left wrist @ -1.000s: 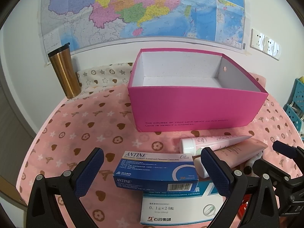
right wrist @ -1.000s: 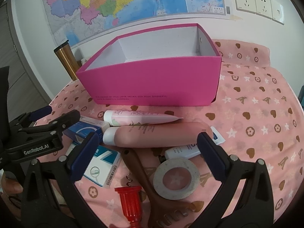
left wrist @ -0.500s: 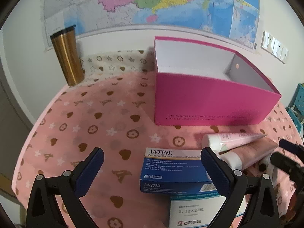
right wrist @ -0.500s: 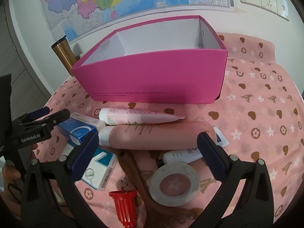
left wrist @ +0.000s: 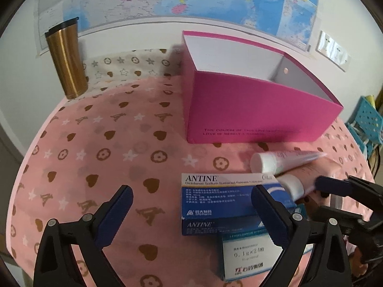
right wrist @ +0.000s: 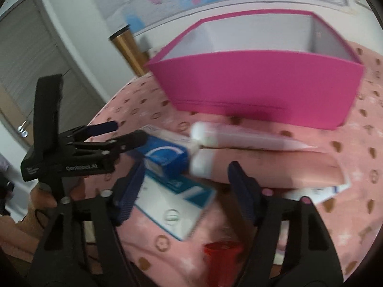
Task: Organize rigid objects
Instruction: 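Close the right gripper on the blue ANTINE box and lift it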
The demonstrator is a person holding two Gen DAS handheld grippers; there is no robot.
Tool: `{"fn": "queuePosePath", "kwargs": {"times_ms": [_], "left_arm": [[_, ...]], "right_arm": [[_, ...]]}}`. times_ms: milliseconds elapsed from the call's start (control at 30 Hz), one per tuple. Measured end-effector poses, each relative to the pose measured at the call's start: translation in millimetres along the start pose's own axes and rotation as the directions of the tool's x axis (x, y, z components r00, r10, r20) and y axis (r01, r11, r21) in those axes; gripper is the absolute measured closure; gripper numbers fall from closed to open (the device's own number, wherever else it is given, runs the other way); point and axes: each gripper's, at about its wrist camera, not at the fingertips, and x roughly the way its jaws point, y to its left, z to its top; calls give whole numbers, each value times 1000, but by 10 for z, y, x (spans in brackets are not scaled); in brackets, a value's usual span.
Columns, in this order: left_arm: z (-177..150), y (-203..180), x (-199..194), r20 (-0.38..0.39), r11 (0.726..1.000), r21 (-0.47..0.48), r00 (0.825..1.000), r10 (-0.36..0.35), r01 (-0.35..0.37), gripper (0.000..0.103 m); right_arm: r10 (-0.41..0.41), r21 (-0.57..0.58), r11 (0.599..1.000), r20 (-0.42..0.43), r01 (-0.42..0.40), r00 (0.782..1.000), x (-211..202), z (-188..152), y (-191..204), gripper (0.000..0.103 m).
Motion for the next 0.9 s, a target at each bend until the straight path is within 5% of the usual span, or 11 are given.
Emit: {"fn": "queuePosePath", "kwargs": {"times_ms": [233,400,900], "left_arm": [[-16,112,40,-41,988,-40,987,-153,151,23],[-31,103,70,-73,965,-50,963,-261,257,27],[2,67,-130,-37,961,-42,961,-274,272,27]], "right_arm": [[66,-28,997,-52,-68,996,241,31,175,49],[79,-17,997,-90,-81,993,355,52,192,49],[40,-134,990,-40,-45,998,223,50,342,49]]}}
